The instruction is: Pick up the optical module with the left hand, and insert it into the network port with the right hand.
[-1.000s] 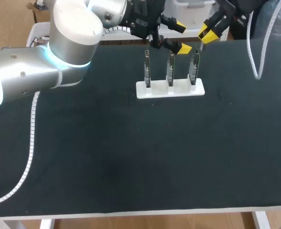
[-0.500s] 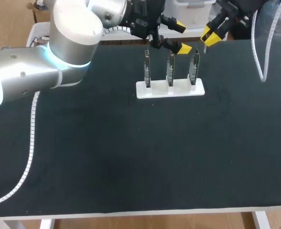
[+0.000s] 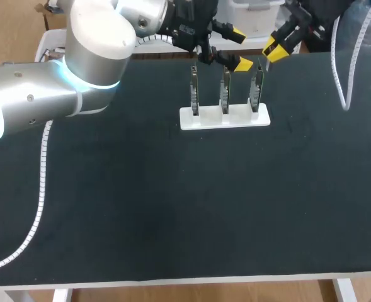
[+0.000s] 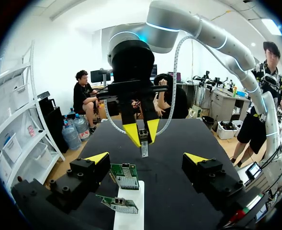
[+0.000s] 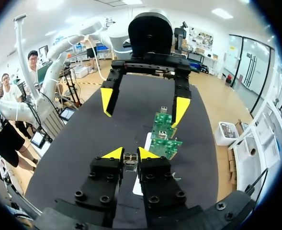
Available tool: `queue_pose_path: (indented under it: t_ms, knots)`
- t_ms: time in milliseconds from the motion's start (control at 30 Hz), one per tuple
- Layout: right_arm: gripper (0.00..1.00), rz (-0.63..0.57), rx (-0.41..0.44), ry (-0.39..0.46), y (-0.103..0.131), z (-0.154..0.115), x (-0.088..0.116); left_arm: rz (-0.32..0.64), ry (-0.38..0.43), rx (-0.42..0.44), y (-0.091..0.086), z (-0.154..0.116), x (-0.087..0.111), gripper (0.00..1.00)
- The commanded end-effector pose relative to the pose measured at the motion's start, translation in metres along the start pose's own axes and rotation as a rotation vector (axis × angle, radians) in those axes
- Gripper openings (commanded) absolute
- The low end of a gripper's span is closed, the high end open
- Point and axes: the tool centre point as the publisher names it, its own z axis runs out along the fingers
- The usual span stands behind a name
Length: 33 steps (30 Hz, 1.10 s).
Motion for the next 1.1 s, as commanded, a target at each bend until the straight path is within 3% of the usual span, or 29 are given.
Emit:
queue_pose_path:
  t_ms: [33, 1100]
  knots:
    - [0.00, 0.003, -0.101, -0.007, -0.015, -0.004, 0.003, -0.001, 0.004, -0.002, -0.001, 0.000, -0.001, 1.00]
    - [0.00, 0.014, -0.154, -0.023, -0.039, 0.010, 0.011, -0.001, 0.004, -0.002, -0.001, 0.000, -0.001, 1.00]
